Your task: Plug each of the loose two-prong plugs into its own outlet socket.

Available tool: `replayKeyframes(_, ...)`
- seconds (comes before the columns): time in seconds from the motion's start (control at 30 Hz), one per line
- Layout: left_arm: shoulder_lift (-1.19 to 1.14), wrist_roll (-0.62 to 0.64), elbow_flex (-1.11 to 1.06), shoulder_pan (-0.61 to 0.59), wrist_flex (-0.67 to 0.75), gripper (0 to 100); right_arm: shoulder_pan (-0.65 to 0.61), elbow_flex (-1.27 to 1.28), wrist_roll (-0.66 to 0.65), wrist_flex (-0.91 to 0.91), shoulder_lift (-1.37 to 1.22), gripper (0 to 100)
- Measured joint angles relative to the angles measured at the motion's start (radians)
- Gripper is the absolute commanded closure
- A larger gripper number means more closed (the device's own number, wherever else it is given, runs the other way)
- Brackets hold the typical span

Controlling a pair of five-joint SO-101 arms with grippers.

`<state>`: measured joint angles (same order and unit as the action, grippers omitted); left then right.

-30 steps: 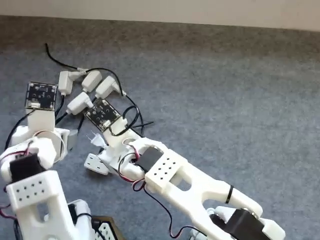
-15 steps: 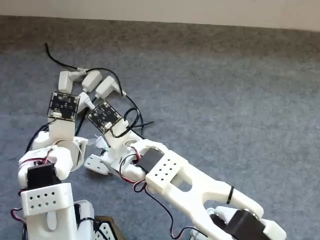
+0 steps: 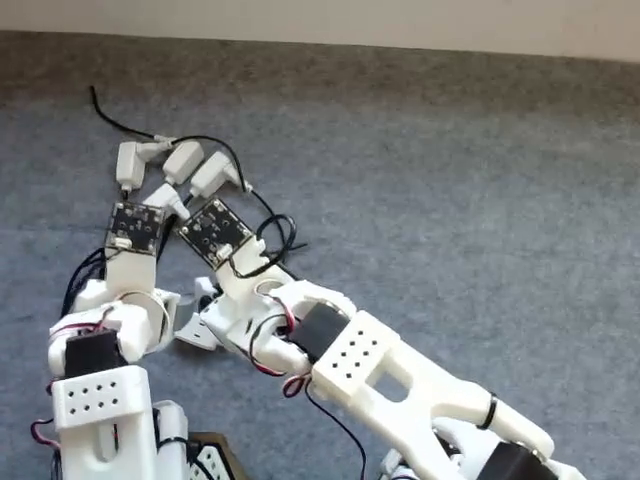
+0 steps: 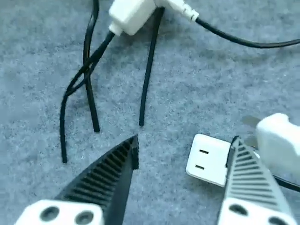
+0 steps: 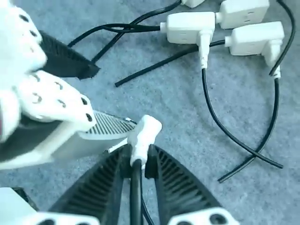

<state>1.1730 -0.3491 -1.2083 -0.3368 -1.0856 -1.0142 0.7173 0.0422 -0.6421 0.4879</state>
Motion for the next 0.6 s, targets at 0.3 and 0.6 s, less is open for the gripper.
replayKeyframes(0.3, 0.000, 0.000, 0.144, -0.196, 0.000, 69, -0.002, 0.002, 0.000, -0.071, 0.005, 99.1)
replayKeyframes(0.6, -0.037, 0.018, 0.288, -0.416, 0.000, 69, -0.002, -0.021, -0.043, -0.232, 0.003, 99.1)
